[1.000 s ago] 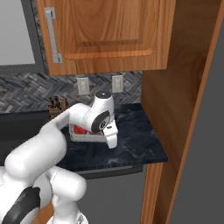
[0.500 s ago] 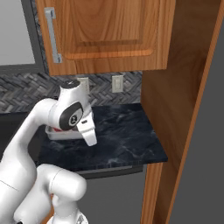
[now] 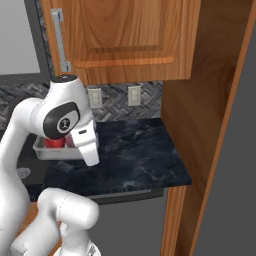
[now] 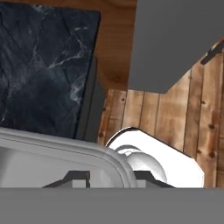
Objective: Take the onion and onion out of the freezer and place them in the tupperware container on the counter. Then put the tupperware containing the vegetables back in the freezer.
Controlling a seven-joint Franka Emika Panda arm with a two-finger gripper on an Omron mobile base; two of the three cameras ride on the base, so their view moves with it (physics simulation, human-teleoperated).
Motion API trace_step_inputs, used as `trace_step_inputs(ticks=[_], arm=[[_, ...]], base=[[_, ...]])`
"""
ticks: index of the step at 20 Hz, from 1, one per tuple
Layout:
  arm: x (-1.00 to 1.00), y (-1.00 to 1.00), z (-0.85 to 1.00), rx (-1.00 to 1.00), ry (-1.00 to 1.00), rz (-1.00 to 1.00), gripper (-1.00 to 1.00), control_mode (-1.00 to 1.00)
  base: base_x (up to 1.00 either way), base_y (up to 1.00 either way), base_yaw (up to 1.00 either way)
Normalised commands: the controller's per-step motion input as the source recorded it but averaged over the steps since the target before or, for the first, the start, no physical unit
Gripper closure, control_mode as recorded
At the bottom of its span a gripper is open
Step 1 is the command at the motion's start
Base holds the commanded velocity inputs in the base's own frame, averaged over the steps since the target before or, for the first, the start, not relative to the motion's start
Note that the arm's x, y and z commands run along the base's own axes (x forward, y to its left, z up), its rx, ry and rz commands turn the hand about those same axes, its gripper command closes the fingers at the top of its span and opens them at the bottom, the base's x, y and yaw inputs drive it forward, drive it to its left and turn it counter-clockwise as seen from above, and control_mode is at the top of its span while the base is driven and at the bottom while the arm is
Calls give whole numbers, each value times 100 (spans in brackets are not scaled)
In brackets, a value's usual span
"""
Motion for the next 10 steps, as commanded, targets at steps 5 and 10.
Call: trace_step_inputs(ticks=[5,10], arm=[[-83,0,43,0,6,-11,100,-100],[-33,0,12,0,2,-5,100,100]], base=[[0,0,0],[-58,0,-9]])
